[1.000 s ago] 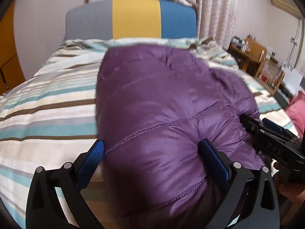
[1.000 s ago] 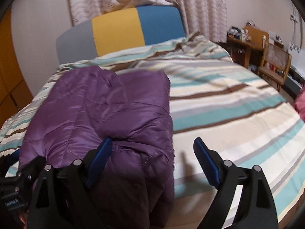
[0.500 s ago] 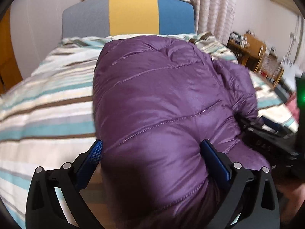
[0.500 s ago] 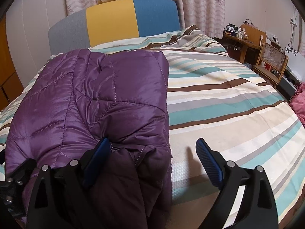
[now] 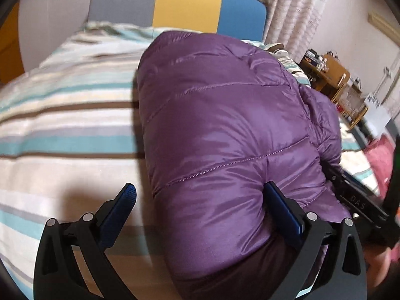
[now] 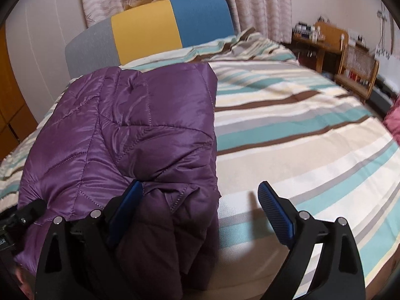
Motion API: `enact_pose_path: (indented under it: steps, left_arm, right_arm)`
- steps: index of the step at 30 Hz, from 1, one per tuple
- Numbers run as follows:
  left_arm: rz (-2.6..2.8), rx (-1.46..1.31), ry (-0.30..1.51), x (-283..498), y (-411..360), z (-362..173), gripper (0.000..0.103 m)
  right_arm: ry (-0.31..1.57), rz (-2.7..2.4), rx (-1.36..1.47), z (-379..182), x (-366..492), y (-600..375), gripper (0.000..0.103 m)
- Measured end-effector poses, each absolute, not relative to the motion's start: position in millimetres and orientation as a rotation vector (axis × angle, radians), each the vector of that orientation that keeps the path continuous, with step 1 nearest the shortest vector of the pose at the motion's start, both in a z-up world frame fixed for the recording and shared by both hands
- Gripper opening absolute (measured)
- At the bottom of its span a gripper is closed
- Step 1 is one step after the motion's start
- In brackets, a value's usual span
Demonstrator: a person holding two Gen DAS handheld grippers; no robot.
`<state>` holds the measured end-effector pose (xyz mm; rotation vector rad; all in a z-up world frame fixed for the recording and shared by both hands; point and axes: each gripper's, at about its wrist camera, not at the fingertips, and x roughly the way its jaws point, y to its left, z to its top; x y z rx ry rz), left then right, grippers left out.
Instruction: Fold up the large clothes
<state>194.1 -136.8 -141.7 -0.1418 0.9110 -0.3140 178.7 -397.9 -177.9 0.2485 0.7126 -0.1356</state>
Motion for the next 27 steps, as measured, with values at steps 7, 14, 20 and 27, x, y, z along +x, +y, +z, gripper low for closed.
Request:
enact_pose_path:
  steps: [7,14,20,27]
  left_arm:
    - [-0.372,-0.334,0.867,191,-100,-119,0.1]
    - [-0.426,-0.412,0.939,208,-99,-128,0.1]
    - [-0.505,-0.443,1.016,219,-112,-145,0.1]
    - [-0.533,-0.342,0.993,215,-136,-139,0.086]
  right_arm:
    - [0.709,-0.016,0.391,-153,158,-427,0.093]
    - [0.832,0.133,0.551,-165,196,-438,0.093]
    - [0.868,0.185,0.59,-177,216,-442,0.082]
    - [0.823,0.26,0.585,-172,212,-434,0.047]
